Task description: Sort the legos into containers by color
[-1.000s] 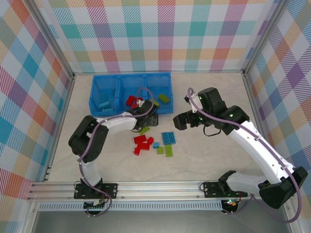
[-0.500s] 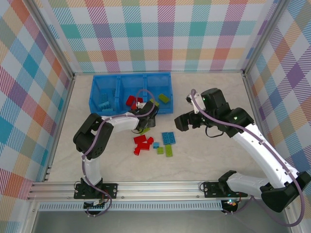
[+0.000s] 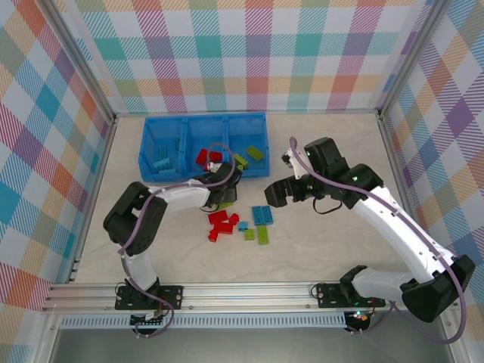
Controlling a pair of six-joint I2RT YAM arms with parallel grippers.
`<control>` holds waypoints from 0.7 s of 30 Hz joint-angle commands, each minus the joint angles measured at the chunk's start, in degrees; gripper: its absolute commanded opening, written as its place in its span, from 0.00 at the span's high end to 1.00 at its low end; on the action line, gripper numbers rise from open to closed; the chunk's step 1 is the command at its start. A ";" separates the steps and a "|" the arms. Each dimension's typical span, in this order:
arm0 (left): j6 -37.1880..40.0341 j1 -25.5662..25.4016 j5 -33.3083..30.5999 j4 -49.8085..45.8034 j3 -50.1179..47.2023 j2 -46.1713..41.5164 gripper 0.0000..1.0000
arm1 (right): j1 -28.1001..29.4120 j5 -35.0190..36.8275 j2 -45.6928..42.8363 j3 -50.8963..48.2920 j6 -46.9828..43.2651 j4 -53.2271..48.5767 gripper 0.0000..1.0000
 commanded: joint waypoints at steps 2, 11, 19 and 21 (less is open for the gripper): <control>3.60 -2.44 1.78 -2.73 3.76 -10.02 0.48 | -0.21 -1.42 -1.20 -0.68 1.53 2.50 0.00; 14.03 -1.90 -1.98 -3.08 24.60 2.08 0.48 | -0.20 0.47 -3.94 -2.52 2.91 4.90 0.00; 14.80 1.79 0.94 -5.74 42.21 18.87 0.35 | -0.21 0.25 -8.06 -6.47 5.66 7.31 0.00; 15.12 1.79 1.28 -7.25 44.53 20.46 0.28 | -0.20 0.42 -8.16 -6.65 5.58 6.87 0.00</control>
